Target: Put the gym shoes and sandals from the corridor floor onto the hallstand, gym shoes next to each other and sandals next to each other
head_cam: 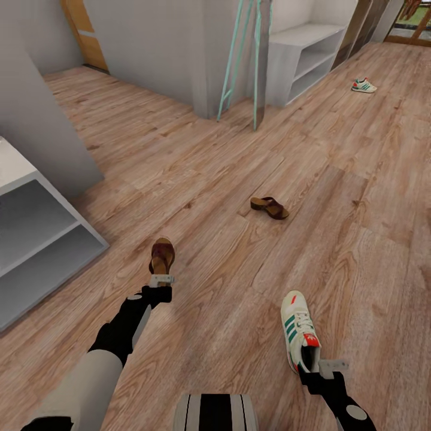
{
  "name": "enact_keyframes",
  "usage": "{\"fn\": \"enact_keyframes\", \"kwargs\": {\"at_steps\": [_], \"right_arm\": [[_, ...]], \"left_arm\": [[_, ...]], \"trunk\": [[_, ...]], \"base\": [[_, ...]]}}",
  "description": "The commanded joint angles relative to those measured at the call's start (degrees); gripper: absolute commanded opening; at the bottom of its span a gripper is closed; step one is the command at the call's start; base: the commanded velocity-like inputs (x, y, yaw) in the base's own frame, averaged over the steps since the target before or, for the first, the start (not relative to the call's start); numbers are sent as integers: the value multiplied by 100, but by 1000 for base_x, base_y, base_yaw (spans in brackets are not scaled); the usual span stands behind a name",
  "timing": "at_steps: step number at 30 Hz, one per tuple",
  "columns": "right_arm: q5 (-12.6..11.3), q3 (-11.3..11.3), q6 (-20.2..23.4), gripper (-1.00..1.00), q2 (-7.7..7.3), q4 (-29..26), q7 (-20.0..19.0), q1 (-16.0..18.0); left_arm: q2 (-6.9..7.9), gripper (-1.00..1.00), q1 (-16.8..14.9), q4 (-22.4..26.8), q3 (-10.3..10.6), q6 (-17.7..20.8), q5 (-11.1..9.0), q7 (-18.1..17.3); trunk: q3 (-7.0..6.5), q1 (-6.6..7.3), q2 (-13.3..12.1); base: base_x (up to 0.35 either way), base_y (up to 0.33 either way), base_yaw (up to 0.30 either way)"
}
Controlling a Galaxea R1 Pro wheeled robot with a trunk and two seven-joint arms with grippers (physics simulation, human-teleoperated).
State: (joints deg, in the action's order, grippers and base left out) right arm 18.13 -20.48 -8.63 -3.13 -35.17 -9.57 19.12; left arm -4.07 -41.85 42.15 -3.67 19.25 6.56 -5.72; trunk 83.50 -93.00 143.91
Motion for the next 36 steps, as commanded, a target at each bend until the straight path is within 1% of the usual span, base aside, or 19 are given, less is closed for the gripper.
{"fn": "enact_keyframes", "kwargs": {"at_steps": [1, 3, 4, 5, 6, 10, 11, 14, 16, 20, 23, 26, 29, 32, 34, 36], "right_arm": [[59, -43, -67, -100, 5, 5, -43, 4], [59, -43, -121, -100, 5, 15, -31, 4], [59, -43, -125, -100, 5, 21, -30, 4], [59, -43, -136, -100, 5, 80, -27, 4], [59, -43, -142, -100, 5, 113, -24, 4], [59, -45, -159, -100, 2, 160, -20, 4], [63, -51, -164, -100, -20, 173, -14, 4], [66, -52, -165, -100, -29, 175, -15, 0], [67, -52, -165, -100, -32, 177, -17, -4], [69, -46, -165, -100, -29, 189, -34, -14], [69, -44, -173, -100, -24, 192, -40, -19], [70, -44, -238, -100, -22, 211, -40, -25], [69, -43, -446, -100, -22, 387, -33, -29], [73, -43, -801, -100, -26, 720, -29, -31], [74, -43, -963, -100, -27, 859, -29, -31], [76, -46, -1193, -100, -33, 1055, -28, -31]], "left_arm": [[6, -100, 72, 14, -42, 24, 76, -57], [92, -100, 319, 18, -57, -55, 81, -42], [107, -100, 354, 17, -58, -101, 80, -40], [169, -100, 498, 14, -61, -345, 76, -31], [193, -100, 567, 10, -62, -467, 75, -26], [233, -100, 749, 5, -63, -679, 74, -19], [260, -100, 945, 4, -93, -757, 74, -6], [285, -100, 1054, 2, -157, -819, 74, -2], [306, -100, 1145, -18, -222, -953, 75, -1], [334, -100, 1384, -66, -414, -1431, 87, 9], [365, -100, 1542, -77, -511, -1592, 89, 36], [399, -100, 1701, -79, -571, -1674, 92, 57], [462, -100, 1909, -83, -602, -1905, 96, 68], [517, -100, 2118, -86, -621, -2277, 87, 80], [531, -100, 2208, -88, -637, -2391, 83, 86], [539, -100, 2363, -91, -712, -2509, 77, 92]], "trunk": [[-20, 3, 0], [-64, 9, -3], [-86, 11, -4], [-108, 14, -6], [-131, 16, -7], [-219, 27, -12], [-241, 29, -14], [-308, 37, -18], [-352, 42, -20], [-444, 52, -26], [-524, 60, -30], [-612, 68, -34], [-703, 76, -38], [-796, 83, -42], [-858, 88, -44], [-920, 94, -47]], "base": [[0, 0, 0], [0, 0, 0], [0, 0, 0], [0, 0, 0], [0, 0, 0], [0, 0, 0], [0, 0, 0], [0, 0, 0], [0, 0, 0], [0, 0, 0], [0, 0, 0], [0, 0, 0], [0, 0, 0], [0, 0, 0], [0, 0, 0], [0, 0, 0]]}}
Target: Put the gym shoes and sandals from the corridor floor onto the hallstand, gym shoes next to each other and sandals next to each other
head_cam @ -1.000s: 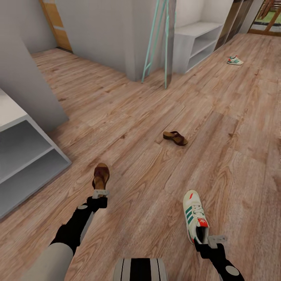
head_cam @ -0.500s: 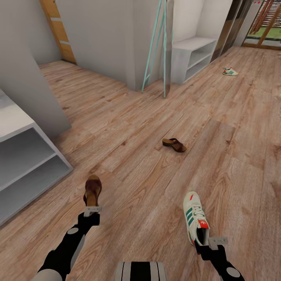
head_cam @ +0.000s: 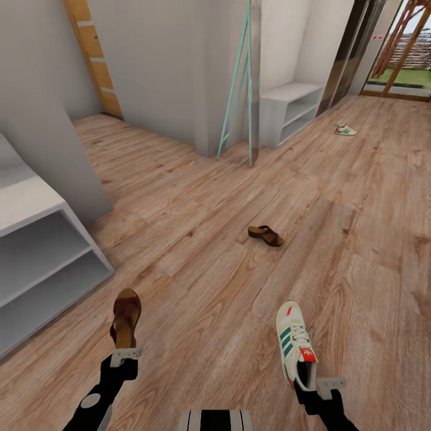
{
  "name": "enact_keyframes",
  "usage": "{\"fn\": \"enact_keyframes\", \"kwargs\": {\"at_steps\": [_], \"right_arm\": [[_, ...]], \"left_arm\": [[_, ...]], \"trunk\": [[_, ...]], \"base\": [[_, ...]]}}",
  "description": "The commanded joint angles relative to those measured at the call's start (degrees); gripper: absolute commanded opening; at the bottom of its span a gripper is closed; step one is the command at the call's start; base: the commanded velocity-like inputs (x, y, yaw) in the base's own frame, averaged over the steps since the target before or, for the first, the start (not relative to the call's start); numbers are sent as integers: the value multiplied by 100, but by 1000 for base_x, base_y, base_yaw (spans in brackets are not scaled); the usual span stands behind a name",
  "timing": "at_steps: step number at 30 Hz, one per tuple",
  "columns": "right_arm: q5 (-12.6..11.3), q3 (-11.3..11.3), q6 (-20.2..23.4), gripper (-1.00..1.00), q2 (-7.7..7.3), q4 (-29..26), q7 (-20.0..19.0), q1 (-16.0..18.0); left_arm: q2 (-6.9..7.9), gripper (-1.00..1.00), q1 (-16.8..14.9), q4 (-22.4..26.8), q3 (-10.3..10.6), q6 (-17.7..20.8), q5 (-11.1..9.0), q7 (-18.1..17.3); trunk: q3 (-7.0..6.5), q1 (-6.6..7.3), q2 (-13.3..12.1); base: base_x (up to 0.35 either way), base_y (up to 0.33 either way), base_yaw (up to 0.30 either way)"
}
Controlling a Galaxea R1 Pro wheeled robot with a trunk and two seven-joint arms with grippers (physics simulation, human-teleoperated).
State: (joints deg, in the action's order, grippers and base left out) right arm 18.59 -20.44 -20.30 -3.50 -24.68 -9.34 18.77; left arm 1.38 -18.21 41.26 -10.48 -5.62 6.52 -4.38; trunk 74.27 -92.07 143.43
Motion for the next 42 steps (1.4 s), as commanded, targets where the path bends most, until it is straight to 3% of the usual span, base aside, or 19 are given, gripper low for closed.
{"fn": "enact_keyframes", "kwargs": {"at_steps": [1, 7, 11, 15, 20, 27, 39, 42], "right_arm": [[30, -53, -145, -100, -4, 125, -51, 4], [31, -56, -387, -100, -75, 489, -44, 4], [31, -56, -419, -100, -120, 588, -36, 4], [29, -56, -429, -100, -131, 702, -34, 4], [25, -54, -444, -100, -133, 815, -33, 4], [22, -56, -724, -100, -133, 866, -30, 2], [15, -56, -799, -100, -133, 1025, -24, -4], [14, -56, -802, -100, -133, 1038, -24, -5]], "left_arm": [[-4, -100, 100, -4, -127, -78, 77, -41], [-3, -100, 386, -252, -794, -525, 73, -57], [23, -100, 453, -804, -1045, -1032, 94, -61], [104, -100, 468, -1266, -1104, -1303, 106, -62], [173, -100, 478, -1568, -1127, -1452, 118, -62], [217, -100, 484, -1633, -1131, -1497, 118, -63], [229, -100, 491, -1645, -1133, -1580, 113, -63], [225, -100, 491, -1645, -1132, -1586, 113, -63]], "trunk": [[-29, 3, 0], [-215, 19, -8], [-339, 29, -14], [-463, 39, -19], [-598, 149, -220], [-786, 303, -500], [-1108, 567, -982], [-1135, 567, -982]], "base": [[0, 0, 0], [0, 0, 0], [0, 0, 0], [0, 0, 0], [0, 0, 0], [0, 0, 0], [0, 0, 0], [0, 0, 0]]}}
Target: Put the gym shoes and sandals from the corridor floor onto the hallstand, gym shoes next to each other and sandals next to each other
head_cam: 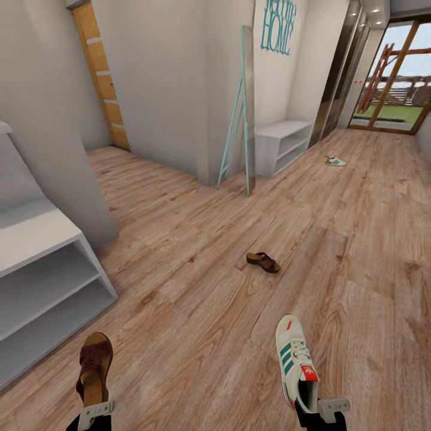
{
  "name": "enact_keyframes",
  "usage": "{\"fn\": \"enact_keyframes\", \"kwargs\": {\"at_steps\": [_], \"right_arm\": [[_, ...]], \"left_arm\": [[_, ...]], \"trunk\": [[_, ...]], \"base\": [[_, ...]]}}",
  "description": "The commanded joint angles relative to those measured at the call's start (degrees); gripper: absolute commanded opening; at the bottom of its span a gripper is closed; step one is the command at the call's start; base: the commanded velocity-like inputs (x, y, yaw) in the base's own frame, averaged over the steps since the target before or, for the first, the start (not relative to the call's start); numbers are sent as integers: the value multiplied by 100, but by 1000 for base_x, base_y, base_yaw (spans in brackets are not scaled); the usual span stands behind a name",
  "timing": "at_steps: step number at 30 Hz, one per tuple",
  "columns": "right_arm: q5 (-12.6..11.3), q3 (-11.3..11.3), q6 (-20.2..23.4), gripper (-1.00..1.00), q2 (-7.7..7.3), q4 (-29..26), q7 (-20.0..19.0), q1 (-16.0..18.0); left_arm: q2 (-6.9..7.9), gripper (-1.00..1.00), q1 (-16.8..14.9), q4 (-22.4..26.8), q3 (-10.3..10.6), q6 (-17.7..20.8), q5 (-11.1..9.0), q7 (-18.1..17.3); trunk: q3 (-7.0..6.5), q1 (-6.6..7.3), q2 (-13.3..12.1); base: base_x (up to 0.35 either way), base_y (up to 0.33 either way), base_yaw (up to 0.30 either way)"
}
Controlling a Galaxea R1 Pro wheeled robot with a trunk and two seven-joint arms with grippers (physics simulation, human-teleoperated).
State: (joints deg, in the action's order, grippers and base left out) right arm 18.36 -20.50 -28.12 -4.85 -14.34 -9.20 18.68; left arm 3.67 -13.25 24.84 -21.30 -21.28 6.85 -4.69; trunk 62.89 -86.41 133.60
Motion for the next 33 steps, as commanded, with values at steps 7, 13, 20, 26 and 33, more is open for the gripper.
{"fn": "enact_keyframes", "kwargs": {"at_steps": [7, 13, 20, 26, 33], "right_arm": [[36, -50, -18, -100, 2, 16, -38, 4], [38, -50, -18, -100, 8, 29, -38, 4], [36, -50, -24, -100, 10, 33, -38, 4], [36, -50, -24, -100, 7, 28, -38, 4], [28, -60, -10, -100, 22, 25, -38, 4]], "left_arm": [[-14, -100, -3, 2, -43, -25, 86, -32], [-23, -100, -3, -2, -34, -26, 85, -32], [-32, -100, -7, -5, -32, -26, 84, -32], [-33, -100, -4, -5, -26, -26, 88, -32], [-45, -100, -9, 1, -40, -26, 77, -31]], "trunk": [[-58, 1, 2], [-112, 1, 2], [-137, 1, 2], [-138, 1, 2], [-138, 1, 2]], "base": [[0, 0, 0], [0, 15, 0], [0, 230, 0], [0, 58, 0], [0, 5, 66]]}}
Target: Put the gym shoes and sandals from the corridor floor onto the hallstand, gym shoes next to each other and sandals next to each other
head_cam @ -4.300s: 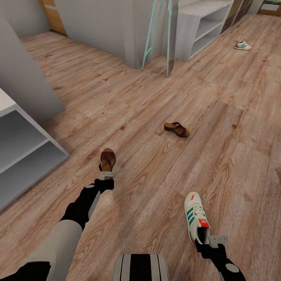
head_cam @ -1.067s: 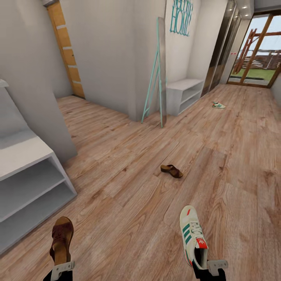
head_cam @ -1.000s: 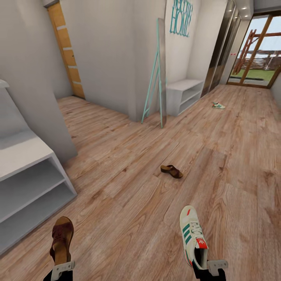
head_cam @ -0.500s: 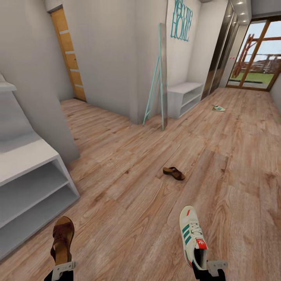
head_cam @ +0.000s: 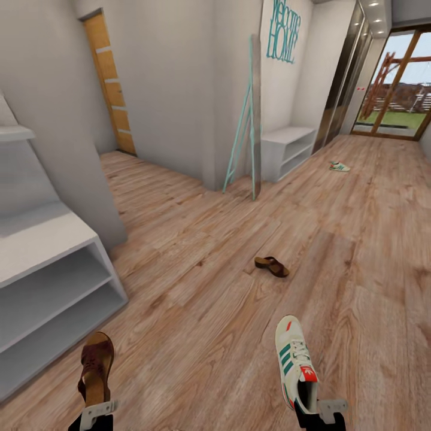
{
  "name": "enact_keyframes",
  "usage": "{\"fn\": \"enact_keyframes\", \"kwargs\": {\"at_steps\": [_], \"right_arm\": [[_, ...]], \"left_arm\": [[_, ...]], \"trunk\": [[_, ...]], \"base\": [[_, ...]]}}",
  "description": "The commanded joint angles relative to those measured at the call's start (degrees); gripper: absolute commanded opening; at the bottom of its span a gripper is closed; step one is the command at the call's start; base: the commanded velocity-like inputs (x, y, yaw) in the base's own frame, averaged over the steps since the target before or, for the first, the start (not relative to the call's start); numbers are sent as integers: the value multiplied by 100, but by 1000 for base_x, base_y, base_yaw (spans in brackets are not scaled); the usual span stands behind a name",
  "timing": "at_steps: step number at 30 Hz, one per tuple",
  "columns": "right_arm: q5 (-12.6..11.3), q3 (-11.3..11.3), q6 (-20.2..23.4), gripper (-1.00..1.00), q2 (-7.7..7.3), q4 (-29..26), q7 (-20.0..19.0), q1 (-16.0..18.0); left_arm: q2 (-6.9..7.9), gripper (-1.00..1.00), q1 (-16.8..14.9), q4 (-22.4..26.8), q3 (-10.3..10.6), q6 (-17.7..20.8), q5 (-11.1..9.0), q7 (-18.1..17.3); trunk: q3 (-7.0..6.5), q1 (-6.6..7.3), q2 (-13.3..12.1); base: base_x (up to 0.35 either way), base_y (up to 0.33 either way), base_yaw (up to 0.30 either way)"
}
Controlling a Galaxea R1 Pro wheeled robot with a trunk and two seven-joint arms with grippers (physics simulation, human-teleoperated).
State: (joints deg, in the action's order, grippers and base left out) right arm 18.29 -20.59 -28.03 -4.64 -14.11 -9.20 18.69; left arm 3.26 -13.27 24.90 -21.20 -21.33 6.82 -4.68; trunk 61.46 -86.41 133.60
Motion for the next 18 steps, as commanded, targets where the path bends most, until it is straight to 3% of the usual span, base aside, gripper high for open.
{"fn": "enact_keyframes", "kwargs": {"at_steps": [1, 5, 12, 18], "right_arm": [[35, -51, -21, -100, 4, 1, -36, 3], [34, -64, -25, -100, -3, -3, 48, 3], [41, -120, -20, -100, 10, 11, 569, 3], [43, -119, -18, -100, 16, 23, 593, 3]], "left_arm": [[-3, -100, -7, -4, -53, -21, 75, -32], [-2, -100, -4, -3, -58, -21, 68, -33], [7, -100, -3, -3, -59, -25, 69, -33], [8, -100, -2, -4, -52, -29, 70, -40]], "trunk": [[4, 1, 2], [4, 1, 2], [4, 1, 2], [4, 1, 2]], "base": [[0, 0, 236], [0, 0, 260], [0, 0, 275], [0, 0, 277]]}}
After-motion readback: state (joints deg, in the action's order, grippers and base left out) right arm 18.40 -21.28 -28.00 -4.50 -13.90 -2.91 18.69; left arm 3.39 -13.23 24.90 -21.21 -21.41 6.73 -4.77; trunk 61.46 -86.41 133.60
